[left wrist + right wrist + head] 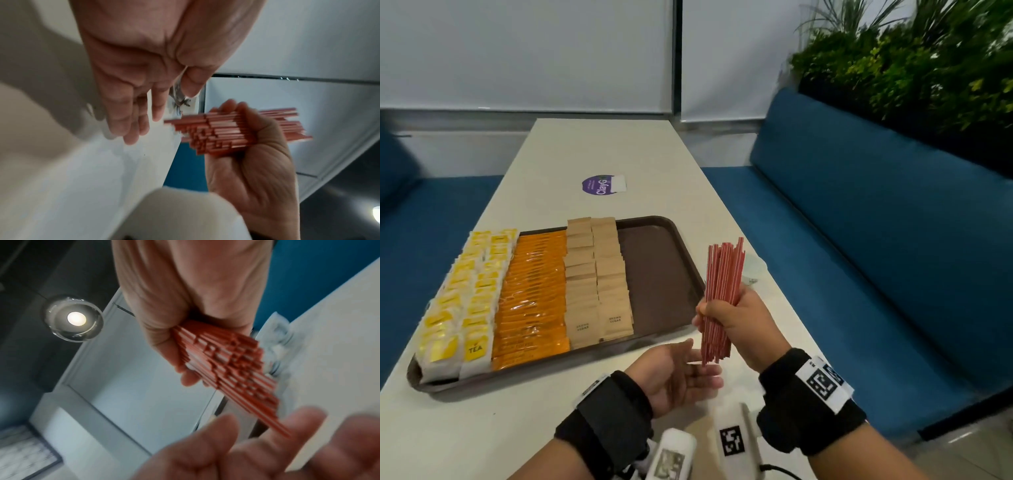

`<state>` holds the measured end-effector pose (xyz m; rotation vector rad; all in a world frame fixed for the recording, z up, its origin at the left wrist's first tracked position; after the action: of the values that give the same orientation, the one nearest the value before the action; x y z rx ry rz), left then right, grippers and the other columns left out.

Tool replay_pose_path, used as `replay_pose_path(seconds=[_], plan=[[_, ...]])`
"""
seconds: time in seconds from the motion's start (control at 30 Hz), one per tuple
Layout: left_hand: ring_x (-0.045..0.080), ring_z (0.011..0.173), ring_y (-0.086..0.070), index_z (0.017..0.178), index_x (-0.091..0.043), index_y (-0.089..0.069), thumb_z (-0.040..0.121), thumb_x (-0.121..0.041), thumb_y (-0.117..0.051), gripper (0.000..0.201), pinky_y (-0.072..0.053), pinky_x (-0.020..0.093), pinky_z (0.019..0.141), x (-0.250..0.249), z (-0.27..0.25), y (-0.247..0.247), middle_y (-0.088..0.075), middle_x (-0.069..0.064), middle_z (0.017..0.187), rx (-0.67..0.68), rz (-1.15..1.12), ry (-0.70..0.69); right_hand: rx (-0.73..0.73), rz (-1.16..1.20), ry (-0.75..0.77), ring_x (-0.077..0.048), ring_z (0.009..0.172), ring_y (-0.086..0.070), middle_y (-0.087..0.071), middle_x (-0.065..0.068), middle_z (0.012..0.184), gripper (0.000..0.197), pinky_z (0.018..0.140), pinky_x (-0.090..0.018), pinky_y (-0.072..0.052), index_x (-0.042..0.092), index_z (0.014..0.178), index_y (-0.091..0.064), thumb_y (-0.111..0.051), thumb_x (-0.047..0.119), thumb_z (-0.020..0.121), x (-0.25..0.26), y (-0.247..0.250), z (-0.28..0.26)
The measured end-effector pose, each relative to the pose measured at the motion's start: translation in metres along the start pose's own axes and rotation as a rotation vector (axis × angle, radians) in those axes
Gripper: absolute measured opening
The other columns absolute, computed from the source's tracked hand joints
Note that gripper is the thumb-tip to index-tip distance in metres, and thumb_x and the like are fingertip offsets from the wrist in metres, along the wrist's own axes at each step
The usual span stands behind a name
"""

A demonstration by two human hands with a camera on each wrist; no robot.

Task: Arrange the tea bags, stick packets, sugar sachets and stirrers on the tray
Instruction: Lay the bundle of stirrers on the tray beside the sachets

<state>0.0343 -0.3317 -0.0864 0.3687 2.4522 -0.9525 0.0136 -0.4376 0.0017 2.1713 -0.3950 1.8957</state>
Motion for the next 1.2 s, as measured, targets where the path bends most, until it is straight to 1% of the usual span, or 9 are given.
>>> replay_pose_path(seconds=[0.17, 0.43, 0.53, 0.7, 0.8, 0.93, 1.03, 1.1, 1.2], plan=[[0.030, 0.070, -0.067, 0.101, 0.003, -0.064, 0.093, -0.029, -0.040, 0.041, -0.058, 0.036, 0.061, -0.010, -0.021, 0.004, -0.068, 0.024, 0.086, 0.044, -0.185, -0.048, 0.080, 0.077, 0.102, -0.016, 0.069, -0.066, -0.065, -0.011, 0.076, 0.018, 0.068, -0.024, -0.054, -0.009, 0.096, -0.057, -0.062, -0.002, 0.080, -0.019, -0.036, 0.003], [0.034, 0.093, -0.065, 0.103, -0.010, -0.065, 0.098, -0.030, -0.038, 0.034, -0.056, 0.047, 0.070, -0.012, -0.034, 0.029, -0.072, 0.021, 0.093, -0.129, -0.266, -0.097, 0.147, 0.049, 0.098, -0.014, 0.074, -0.068, -0.070, -0.001, 0.073, 0.023, 0.072, -0.023, -0.054, 0.008, 0.086, -0.065, -0.071, -0.010, 0.073, -0.044, -0.063, 0.004], [0.032, 0.074, -0.068, 0.109, -0.009, -0.064, 0.097, -0.032, -0.042, 0.034, -0.057, 0.038, 0.051, -0.010, -0.034, 0.036, -0.072, 0.020, 0.083, -0.153, -0.283, -0.098, 0.190, 0.031, 0.103, -0.014, 0.073, -0.066, -0.069, 0.000, 0.071, 0.016, 0.068, -0.023, -0.054, 0.000, 0.088, -0.065, -0.070, -0.007, 0.076, -0.048, -0.069, 0.003], [0.026, 0.053, -0.068, 0.096, -0.009, -0.065, 0.096, -0.034, -0.040, 0.035, -0.052, 0.029, 0.042, -0.014, -0.040, 0.035, -0.070, 0.017, 0.069, -0.169, -0.301, -0.173, 0.252, 0.047, 0.108, -0.016, 0.078, -0.068, -0.071, -0.003, 0.078, 0.022, 0.073, -0.025, -0.054, 0.005, 0.088, -0.067, -0.072, -0.005, 0.069, -0.049, -0.075, 0.004], [0.030, 0.062, -0.070, 0.095, -0.007, -0.068, 0.093, -0.041, -0.044, 0.041, -0.055, 0.032, 0.048, -0.015, -0.038, 0.035, -0.072, 0.020, 0.081, -0.152, -0.300, -0.178, 0.263, 0.091, 0.086, -0.015, 0.079, -0.069, -0.072, -0.003, 0.078, 0.034, 0.075, -0.025, -0.054, 0.011, 0.090, -0.067, -0.073, -0.010, 0.064, -0.050, -0.076, 0.005], [0.027, 0.056, -0.067, 0.094, -0.008, -0.066, 0.098, -0.031, -0.039, 0.035, -0.054, 0.030, 0.044, -0.013, -0.039, 0.038, -0.070, 0.017, 0.072, -0.184, -0.234, -0.209, 0.260, 0.042, 0.094, -0.005, 0.071, -0.067, -0.070, 0.006, 0.069, 0.024, 0.068, -0.019, -0.051, 0.011, 0.086, -0.067, -0.073, -0.007, 0.073, -0.051, -0.078, 0.004], [0.027, 0.066, -0.066, 0.102, -0.007, -0.065, 0.098, -0.026, -0.036, 0.035, -0.056, 0.036, 0.060, -0.014, -0.044, 0.046, -0.071, 0.017, 0.080, -0.226, -0.131, -0.231, 0.256, 0.039, 0.125, -0.006, 0.068, -0.065, -0.068, 0.006, 0.067, 0.018, 0.066, -0.020, -0.051, 0.012, 0.082, -0.066, -0.073, -0.002, 0.076, -0.050, -0.078, 0.003], [0.022, 0.071, -0.063, 0.106, -0.007, -0.065, 0.098, -0.031, -0.039, 0.036, -0.052, 0.036, 0.067, -0.020, -0.048, 0.055, -0.069, 0.013, 0.087, -0.336, 0.040, -0.360, 0.300, 0.043, 0.156, -0.007, 0.062, -0.062, -0.066, 0.005, 0.064, 0.017, 0.060, -0.021, -0.050, 0.012, 0.080, -0.066, -0.070, -0.004, 0.078, -0.047, -0.081, 0.001], [0.013, 0.101, -0.062, 0.111, -0.023, -0.060, 0.088, -0.055, -0.041, 0.044, -0.049, 0.031, 0.090, -0.051, -0.077, 0.049, -0.066, -0.001, 0.112, -0.500, 0.348, -0.824, 0.321, 0.057, 0.158, -0.009, 0.051, -0.052, -0.059, 0.005, 0.056, 0.012, 0.049, -0.021, -0.044, 0.007, 0.077, -0.064, -0.069, -0.004, 0.080, -0.046, -0.083, 0.002]])
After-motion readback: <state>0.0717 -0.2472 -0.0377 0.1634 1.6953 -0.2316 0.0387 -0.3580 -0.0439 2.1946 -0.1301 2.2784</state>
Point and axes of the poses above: each hand's wrist, its own z-axis towards the middle knuckle, its own y-axis out of the back of the hand, x = y × z, the point moved 5 cm from there along z, towards the middle knuckle
